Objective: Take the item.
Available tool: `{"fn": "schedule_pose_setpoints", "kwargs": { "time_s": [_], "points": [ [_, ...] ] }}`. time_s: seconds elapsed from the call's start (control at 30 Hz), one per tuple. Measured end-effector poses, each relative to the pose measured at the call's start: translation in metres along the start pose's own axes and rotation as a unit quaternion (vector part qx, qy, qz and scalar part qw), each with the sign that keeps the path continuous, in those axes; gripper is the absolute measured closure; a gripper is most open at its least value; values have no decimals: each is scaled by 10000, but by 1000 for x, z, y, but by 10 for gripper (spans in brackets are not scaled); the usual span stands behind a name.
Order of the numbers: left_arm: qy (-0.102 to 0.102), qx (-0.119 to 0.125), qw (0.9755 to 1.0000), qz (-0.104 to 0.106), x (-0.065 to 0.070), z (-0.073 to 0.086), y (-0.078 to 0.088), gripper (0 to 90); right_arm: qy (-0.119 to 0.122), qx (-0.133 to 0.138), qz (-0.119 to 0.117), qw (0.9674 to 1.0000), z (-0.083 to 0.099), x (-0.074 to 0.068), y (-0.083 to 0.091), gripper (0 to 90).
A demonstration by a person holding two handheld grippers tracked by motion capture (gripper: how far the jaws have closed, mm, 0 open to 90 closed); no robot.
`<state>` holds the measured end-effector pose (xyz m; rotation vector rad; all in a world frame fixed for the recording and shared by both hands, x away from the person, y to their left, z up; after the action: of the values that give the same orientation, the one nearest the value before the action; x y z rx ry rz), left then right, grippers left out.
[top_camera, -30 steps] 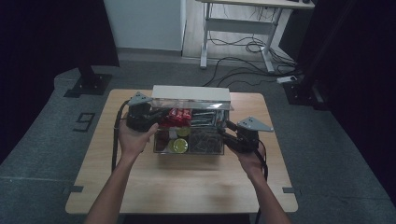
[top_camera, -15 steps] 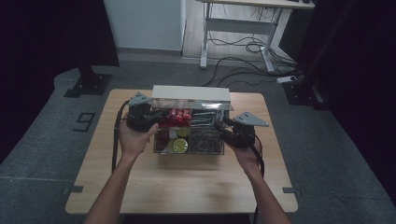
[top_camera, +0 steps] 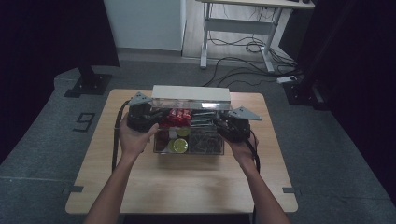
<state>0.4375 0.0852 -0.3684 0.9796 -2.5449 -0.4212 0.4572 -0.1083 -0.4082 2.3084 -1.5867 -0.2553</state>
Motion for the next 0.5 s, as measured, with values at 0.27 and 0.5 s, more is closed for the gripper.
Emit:
{"fn": "schedule_pose_setpoints", "kwargs": {
  "time_s": [0.27,0.5],
  "points": [
    [23,34,10000,13,-1,1,0,900,93,-41,60,9999,0,-2,-6,656],
    [14,31,10000,3,-1,0,1,900,204,-104,290,9993,3,0,-12,675]
  ]
}}
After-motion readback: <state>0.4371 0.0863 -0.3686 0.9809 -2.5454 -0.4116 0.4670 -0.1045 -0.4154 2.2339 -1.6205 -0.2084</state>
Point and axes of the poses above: each handheld gripper's, and its own axes: y roughly backward along the jaws, z roughly out of its underside, x roughly to its right, the point moved 10 cm from there along -y, roughly forward along the jaws, and after that the axes turned 9 degrees about z, right-handed, at the moved point
